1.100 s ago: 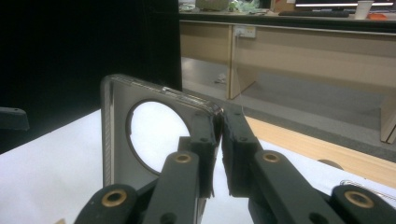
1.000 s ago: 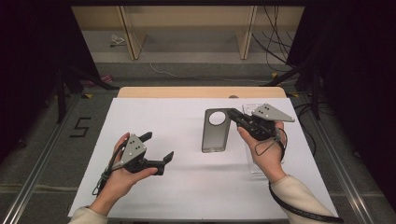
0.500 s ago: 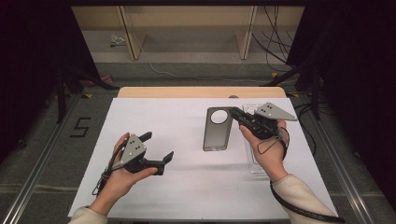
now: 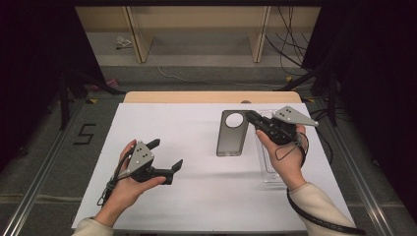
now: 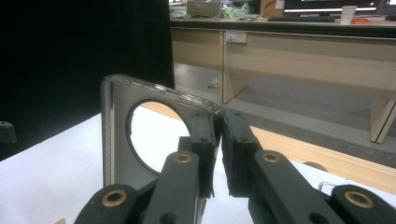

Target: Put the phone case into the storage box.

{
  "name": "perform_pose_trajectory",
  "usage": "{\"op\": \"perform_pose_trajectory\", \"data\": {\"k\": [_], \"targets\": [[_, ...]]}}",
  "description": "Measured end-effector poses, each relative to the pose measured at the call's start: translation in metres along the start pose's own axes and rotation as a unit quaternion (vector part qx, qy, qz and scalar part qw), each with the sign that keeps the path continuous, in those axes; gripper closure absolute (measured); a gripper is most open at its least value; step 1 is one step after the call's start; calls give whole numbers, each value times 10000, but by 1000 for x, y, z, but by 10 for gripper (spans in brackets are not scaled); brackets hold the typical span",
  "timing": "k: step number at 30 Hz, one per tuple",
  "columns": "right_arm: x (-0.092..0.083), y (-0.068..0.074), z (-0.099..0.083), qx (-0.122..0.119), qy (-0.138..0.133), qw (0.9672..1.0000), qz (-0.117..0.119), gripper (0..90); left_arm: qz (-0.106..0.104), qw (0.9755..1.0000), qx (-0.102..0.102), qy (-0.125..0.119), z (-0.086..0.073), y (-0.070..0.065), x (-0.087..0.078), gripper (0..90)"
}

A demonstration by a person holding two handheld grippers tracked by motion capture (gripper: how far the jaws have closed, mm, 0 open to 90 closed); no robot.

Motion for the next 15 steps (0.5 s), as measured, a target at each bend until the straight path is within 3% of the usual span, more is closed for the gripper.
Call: {"op": "perform_pose_trajectory", "data": {"k": [15], "targets": [[-6,-7,5,27,-83,9999,-84,844,2,10000,3,-6,0,0,0,27]]}}
Point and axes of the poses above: each handheld gripper's, and its own axes: x roughly forward along the jaws, z roughly out of its top, y roughly to its left, the point moved 7 cm from there along x, roughly forward along the jaws, and after that the axes turned 13 degrees about z, right-handed, at the moved point
